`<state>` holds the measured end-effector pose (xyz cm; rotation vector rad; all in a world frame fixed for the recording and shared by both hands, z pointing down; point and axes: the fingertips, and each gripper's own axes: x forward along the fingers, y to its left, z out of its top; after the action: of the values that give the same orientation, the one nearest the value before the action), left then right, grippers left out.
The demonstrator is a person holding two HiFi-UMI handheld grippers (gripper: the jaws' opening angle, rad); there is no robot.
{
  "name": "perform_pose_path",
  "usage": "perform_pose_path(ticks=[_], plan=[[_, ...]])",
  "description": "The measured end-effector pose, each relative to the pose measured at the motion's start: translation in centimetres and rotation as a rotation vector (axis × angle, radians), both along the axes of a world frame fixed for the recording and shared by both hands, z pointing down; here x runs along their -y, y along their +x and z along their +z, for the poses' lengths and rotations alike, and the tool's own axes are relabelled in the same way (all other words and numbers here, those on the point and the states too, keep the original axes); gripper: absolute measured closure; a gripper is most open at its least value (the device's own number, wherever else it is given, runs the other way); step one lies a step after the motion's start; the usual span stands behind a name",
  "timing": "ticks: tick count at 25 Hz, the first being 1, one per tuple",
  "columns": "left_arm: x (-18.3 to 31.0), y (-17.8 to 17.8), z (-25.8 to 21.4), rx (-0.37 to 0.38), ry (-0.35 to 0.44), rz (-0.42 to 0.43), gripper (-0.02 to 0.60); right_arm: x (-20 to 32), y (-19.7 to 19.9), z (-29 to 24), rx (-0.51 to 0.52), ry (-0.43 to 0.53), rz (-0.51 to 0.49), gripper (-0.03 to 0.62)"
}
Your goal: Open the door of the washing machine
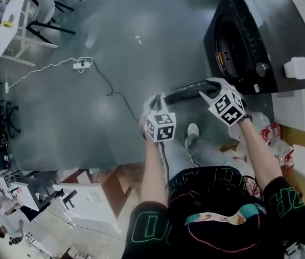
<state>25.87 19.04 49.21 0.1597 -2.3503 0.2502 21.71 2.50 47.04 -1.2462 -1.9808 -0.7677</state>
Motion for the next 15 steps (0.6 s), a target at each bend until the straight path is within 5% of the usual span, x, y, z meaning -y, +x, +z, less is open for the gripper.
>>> perform_pose_path(ticks=[5,8,11,15], plan=[[-1.9,-2.1,-13.2,0.305,0.301,-0.294,0.571,-2.0,-4.1,-9.0,-0.004,-0.409,0.247,0.591],[-2.6,-2.6,-20.3,0.468,0.437,-0.387,0.571,-3.2,-6.4,-14.8,-0.041,-0.648,0.385,0.591],[-2.4,-3.0,-23.9,0.521,0.394,-0.385,0.571,-3.1,-7.2,-19.8,-0.006,-0.758,0.432,0.591],[-2.4,-3.1,-28.1,0.596,0.283,-0.356,0.571,-1.1,-7.9,-24.7,0.150,-0.757,0.465,0.591]])
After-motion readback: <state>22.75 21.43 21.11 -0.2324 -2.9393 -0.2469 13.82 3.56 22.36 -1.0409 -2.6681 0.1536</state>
